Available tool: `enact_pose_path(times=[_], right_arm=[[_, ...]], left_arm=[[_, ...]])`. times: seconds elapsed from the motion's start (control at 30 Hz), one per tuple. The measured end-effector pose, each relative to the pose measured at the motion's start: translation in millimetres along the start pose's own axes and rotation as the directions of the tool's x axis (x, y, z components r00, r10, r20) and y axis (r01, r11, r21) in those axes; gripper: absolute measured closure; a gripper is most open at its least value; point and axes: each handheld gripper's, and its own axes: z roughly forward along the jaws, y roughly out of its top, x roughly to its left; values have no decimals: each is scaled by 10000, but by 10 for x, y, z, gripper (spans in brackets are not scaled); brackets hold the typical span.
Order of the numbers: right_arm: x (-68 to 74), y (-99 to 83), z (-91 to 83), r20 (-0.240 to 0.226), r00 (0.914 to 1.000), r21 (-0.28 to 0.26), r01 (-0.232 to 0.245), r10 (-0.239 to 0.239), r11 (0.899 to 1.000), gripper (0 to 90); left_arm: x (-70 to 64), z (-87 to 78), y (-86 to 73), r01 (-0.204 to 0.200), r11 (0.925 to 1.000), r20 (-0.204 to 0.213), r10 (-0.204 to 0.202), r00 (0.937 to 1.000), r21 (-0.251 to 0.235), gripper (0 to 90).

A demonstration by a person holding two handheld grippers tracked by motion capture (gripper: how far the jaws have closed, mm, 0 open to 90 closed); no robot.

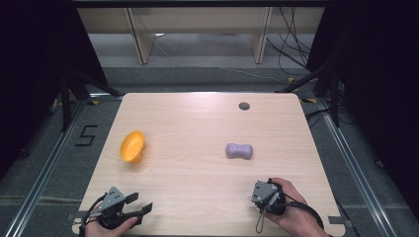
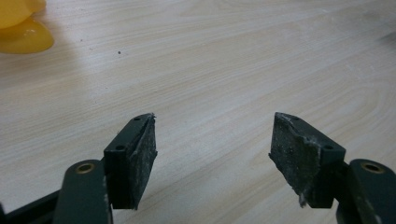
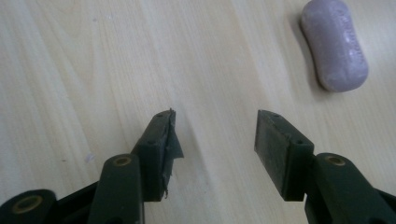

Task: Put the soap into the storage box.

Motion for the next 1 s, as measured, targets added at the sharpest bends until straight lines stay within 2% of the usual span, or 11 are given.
enact_pose_path(times=[0.1,0.3,0.33,0.4,0.63,0.7,0.83,0.9,0.93,0.97,1.0], right_arm=[[-27,39,51,-218,9996,311,181,-174,9994,472],[-140,153,67,-249,9996,407,170,-160,9990,468],[-188,173,88,-378,9982,351,474,-460,9983,466],[-257,212,119,-402,9989,498,240,-220,9985,463],[-574,414,250,-711,9968,853,435,-375,9954,431],[-676,485,292,-861,9923,864,967,-893,9916,424],[-847,600,372,-906,9923,1276,959,-847,9872,415],[-940,643,413,-1065,9852,1166,1466,-1344,9823,410],[-954,654,420,-1013,9910,1360,1009,-875,9856,407],[-1013,675,452,-1137,9844,1170,1474,-1342,9821,402],[-1018,682,458,-1113,9899,1439,1031,-875,9842,397]], left_arm=[[2,16,-4,12,10000,410,-14,9992,40,295],[-15,9,6,-431,9990,278,426,9987,156,288],[-17,6,7,-460,9988,256,456,9986,149,288],[-17,3,6,-440,9989,254,437,9987,137,287],[-18,-1,5,-351,9994,180,350,9992,66,283],[-27,-4,9,-511,9986,154,510,9986,96,282],[-38,-9,4,-491,9987,111,490,9987,120,280],[-39,-14,2,-498,9987,93,497,9987,129,280],[-36,-14,2,-504,9987,99,503,9987,123,280],[-34,-14,2,-507,9986,104,506,9987,133,279],[-33,-13,1,-498,9987,103,497,9987,140,279]])
